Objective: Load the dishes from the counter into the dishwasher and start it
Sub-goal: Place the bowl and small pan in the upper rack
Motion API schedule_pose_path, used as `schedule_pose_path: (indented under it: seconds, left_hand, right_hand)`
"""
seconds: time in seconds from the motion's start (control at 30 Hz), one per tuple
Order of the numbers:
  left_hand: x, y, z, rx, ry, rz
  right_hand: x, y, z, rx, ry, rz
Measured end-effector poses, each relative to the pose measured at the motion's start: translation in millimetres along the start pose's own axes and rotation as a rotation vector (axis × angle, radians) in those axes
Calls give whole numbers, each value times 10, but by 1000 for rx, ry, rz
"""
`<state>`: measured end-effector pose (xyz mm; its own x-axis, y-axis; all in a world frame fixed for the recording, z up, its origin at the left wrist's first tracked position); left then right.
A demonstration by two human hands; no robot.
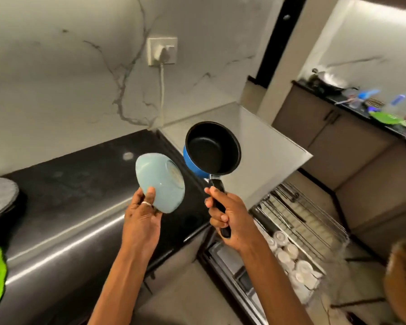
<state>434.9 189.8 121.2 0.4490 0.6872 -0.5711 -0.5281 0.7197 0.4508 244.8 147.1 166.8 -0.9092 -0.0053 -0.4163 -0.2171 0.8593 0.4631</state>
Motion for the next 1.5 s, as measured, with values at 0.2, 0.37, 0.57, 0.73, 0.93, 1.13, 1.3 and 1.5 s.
schedule_pose_path:
  seconds: [0.2,0.37,0.57,0.73,0.93,1.13,1.3,1.5]
  left_hand:
    - [-453,307,-551,104,-55,-107]
    - [-905,630,-1300,201,-90,-170]
    - [-1514,919,-2305,280,-95,-155]
    - [-1973,949,-3078,315,-121,-101]
    - [-2195,742,-3833,374,-190,-45]
    - [-2053,205,-4413,433,-271,8]
    - [-1958,-245,-4731,452,-306,24]
    - [-1920,-537,-4999,483,-303,34]
  right_hand:
    - [936,296,-137,54,-33,185]
    - [1856,446,-231,75,-49,340]
    - [2892,373,-472,39,-123,419]
    - [3641,77,-685,-34,-178,518]
    - [4398,-423,-453,258,605,927]
    - [5012,-962,20,412,704,918]
    - [5484,-1651,537,113,611,1018]
    - [5989,-2162,667,19,598,1079]
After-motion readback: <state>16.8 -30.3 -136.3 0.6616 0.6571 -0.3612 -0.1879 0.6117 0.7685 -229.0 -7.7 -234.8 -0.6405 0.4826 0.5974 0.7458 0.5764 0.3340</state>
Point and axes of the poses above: each hand's wrist, its own y-axis away from the middle knuckle, its own x-axis out of the back of the hand, z = x × y, the point moved 1 cm from there along -y, towards the middle knuckle, and after that the axes turned 13 degrees about z, right-handed, at the moved point
